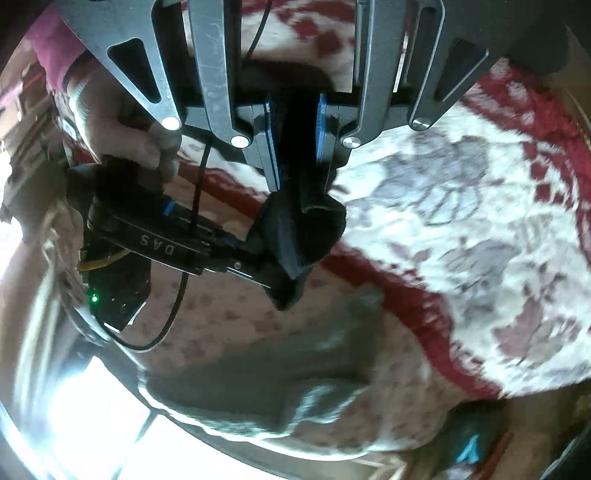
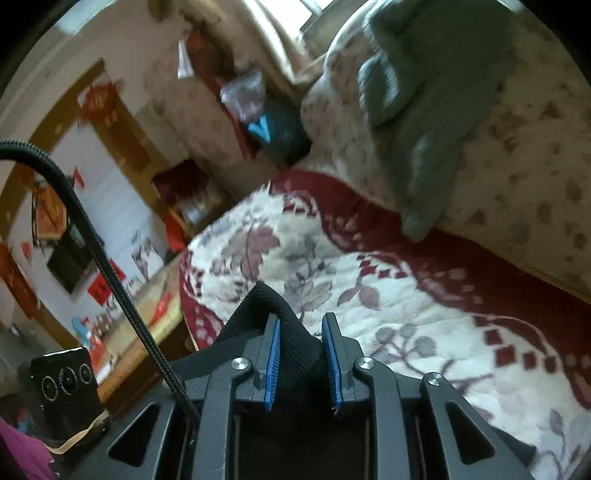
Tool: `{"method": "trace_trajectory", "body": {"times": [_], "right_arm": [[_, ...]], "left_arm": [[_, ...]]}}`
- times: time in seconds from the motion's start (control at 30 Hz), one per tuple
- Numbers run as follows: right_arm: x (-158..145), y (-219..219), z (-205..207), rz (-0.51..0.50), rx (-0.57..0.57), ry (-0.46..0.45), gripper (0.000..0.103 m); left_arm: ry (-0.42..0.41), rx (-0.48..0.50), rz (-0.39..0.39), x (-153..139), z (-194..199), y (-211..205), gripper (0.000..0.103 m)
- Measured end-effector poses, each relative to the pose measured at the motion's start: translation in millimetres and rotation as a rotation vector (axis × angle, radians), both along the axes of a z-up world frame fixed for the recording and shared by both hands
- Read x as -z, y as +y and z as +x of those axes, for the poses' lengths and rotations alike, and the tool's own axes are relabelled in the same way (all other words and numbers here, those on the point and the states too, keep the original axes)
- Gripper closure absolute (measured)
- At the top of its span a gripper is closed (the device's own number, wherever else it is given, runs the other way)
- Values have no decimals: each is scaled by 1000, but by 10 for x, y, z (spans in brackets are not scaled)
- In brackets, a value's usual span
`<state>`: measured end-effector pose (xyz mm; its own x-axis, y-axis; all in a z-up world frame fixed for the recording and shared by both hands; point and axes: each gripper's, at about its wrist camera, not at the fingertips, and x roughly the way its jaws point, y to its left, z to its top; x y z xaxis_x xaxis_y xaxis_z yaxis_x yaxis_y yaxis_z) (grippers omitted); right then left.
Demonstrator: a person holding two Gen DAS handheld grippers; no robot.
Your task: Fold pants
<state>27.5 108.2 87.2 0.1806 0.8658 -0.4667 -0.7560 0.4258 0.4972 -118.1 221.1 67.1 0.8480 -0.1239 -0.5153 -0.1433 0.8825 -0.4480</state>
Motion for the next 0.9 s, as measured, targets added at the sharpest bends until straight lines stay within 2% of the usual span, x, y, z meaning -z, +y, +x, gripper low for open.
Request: {"method": "trace_trajectory", "body": {"times": [0.23, 0.4, 0.43, 0.5, 0.57, 0.63, 0.77, 0.83, 0.9], "right_arm": [[-204, -979, -77, 125, 103, 15, 90], [-43, -1527, -129, 129, 189, 61, 90], [2, -1611, -133, 123, 210, 69, 88], [120, -1785, -119, 126, 239, 126, 76], [245, -1925, -102, 179, 251, 201, 49], [373, -2073, -84, 251, 261, 287, 46], [485, -2148, -48, 308, 267, 379, 36], [480, -2098, -46, 314, 250, 393, 35], [478, -1951, -36, 273, 215, 399, 36]], "left_arm": [[-19, 171, 51, -130, 128, -758, 87], [14, 244, 62, -14, 265, -1134, 87], [27, 249, 68, 16, 290, -1180, 87], [58, 266, 68, 94, 351, -1249, 88], [65, 269, 75, 113, 361, -1298, 88], [70, 270, 83, 127, 371, -1331, 88], [78, 272, 104, 154, 380, -1368, 88], [87, 275, 106, 178, 374, -1382, 88], [95, 278, 112, 202, 368, -1416, 88]]}}
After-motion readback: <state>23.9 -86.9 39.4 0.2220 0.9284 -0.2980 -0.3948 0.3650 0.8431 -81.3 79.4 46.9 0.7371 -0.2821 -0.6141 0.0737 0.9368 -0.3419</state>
